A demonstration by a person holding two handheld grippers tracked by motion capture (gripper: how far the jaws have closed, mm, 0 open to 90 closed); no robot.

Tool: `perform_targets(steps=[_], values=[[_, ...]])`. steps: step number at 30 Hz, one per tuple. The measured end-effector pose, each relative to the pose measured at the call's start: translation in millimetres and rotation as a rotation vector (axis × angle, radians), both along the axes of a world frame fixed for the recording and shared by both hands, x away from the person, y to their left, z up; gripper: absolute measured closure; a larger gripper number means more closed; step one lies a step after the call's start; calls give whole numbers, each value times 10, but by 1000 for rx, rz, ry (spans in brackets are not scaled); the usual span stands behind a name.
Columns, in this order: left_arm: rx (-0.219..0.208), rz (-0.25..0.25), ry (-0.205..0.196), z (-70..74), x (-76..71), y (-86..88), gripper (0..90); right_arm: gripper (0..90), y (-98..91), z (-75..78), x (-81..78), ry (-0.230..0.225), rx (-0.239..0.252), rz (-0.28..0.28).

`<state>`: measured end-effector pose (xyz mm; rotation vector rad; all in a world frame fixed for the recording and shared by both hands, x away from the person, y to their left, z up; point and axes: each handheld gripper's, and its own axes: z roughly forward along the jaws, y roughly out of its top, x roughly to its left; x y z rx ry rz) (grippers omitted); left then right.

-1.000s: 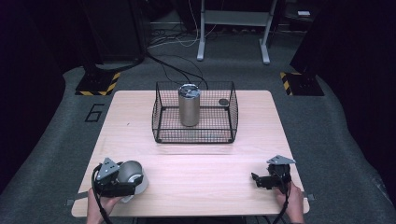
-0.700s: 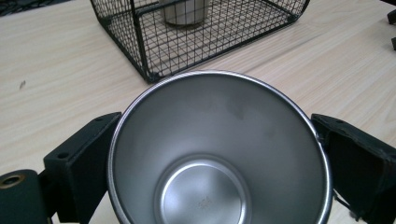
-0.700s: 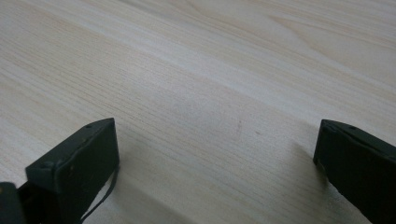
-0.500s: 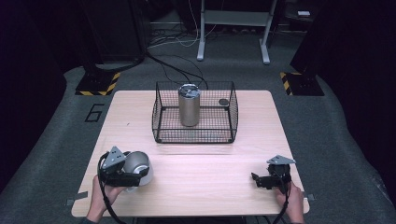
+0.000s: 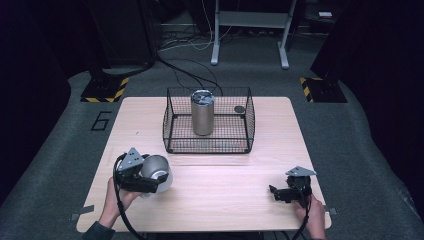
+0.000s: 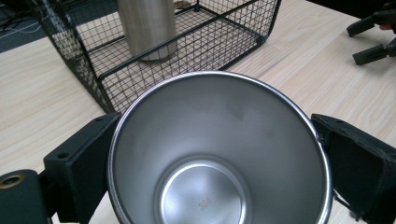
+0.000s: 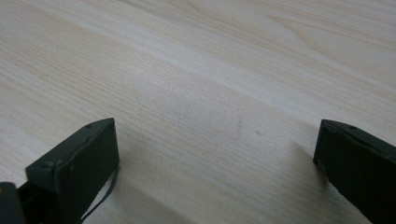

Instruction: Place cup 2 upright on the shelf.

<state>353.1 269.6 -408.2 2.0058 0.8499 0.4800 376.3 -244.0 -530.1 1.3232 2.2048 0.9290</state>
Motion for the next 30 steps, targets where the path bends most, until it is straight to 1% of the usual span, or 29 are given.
perform_targets(steps=[5,6,7,11,14,15,19,20,21,23,25,26,29,30], values=[[10,-22,-2,53,44,-74,61,0,0,-1,0,-1,-1,1],[18,-38,-3,83,65,-107,60,0,0,-2,0,-2,0,1],[16,-41,-8,94,74,-125,60,0,-1,1,0,2,-2,1],[18,-52,-10,135,105,-174,61,0,-1,0,0,0,-1,2],[14,-67,-15,180,159,-235,61,0,0,-2,1,-3,1,0],[19,-76,-12,194,174,-244,60,0,-1,-1,0,-1,1,1],[19,-84,-14,221,207,-284,60,0,-1,0,0,1,-2,1],[17,-86,-21,242,238,-318,61,0,1,-3,1,-5,2,-1],[20,-93,-18,254,251,-323,60,0,0,1,0,2,-1,1],[18,-98,-23,277,284,-349,60,0,0,0,0,1,1,0],[16,-108,-20,300,308,-372,60,0,-1,-1,0,-1,0,2],[16,-110,-27,310,319,-385,60,0,0,-2,1,-4,3,1],[21,-110,-31,331,334,-408,60,0,0,-2,0,-3,3,0],[25,-118,-34,358,368,-426,60,0,0,-1,0,-1,-1,0]])
